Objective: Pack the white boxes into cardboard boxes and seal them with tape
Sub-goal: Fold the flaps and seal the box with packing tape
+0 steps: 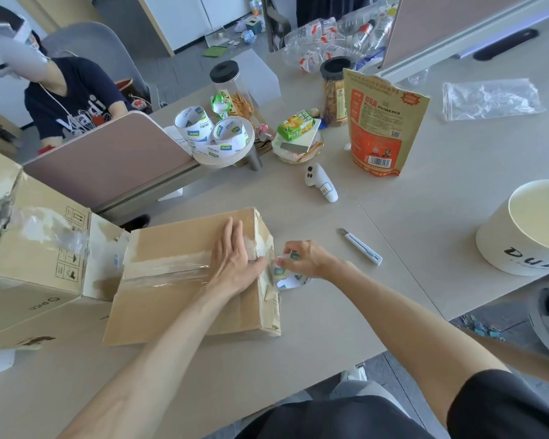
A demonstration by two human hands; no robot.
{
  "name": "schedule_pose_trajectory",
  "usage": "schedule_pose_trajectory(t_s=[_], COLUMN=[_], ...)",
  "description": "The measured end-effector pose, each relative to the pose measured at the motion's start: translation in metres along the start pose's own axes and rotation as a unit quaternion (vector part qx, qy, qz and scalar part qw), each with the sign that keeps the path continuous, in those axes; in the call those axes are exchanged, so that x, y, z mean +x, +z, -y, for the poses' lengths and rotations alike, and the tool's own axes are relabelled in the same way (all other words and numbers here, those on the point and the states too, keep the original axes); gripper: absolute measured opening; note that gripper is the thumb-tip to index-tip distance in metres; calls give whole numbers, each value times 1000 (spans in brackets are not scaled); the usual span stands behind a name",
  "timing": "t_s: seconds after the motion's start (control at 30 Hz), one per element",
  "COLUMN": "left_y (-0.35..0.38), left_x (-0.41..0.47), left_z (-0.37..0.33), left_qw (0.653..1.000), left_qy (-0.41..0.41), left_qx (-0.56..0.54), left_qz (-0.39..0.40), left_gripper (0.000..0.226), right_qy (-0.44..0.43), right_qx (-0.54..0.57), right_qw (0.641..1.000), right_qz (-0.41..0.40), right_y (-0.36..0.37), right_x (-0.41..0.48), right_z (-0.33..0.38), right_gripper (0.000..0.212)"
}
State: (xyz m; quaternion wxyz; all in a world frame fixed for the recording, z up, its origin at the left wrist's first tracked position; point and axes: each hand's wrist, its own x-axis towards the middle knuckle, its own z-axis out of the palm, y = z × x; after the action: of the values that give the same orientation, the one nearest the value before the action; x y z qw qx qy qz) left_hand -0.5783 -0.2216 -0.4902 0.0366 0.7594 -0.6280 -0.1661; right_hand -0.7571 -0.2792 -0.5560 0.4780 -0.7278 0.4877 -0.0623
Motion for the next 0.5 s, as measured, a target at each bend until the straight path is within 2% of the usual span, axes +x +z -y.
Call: schedule_pose_trajectory(t_s=[0.1,0.27,0.4,0.5], left_y=[-3,-5,-5,-5], left_x=[5,4,3,5], left_z=[0,-5,-5,-9], left_qw=[998,997,996,994], left_qy=[-8,-19,-23,-31], left_qx=[40,46,57,66], left_qz=[42,57,67,76], left_gripper=[102,111,104,105], right_qy=[-15,-37,-19,-26], right_qx=[49,117,110,51], right_qw=[998,992,991,996], right_qz=[-21,-35,-78,-64], right_y=[4,15,23,22], right_x=[-2,-12,-5,4], right_z=[-7,-10,-8,6], right_gripper=[36,36,41,43])
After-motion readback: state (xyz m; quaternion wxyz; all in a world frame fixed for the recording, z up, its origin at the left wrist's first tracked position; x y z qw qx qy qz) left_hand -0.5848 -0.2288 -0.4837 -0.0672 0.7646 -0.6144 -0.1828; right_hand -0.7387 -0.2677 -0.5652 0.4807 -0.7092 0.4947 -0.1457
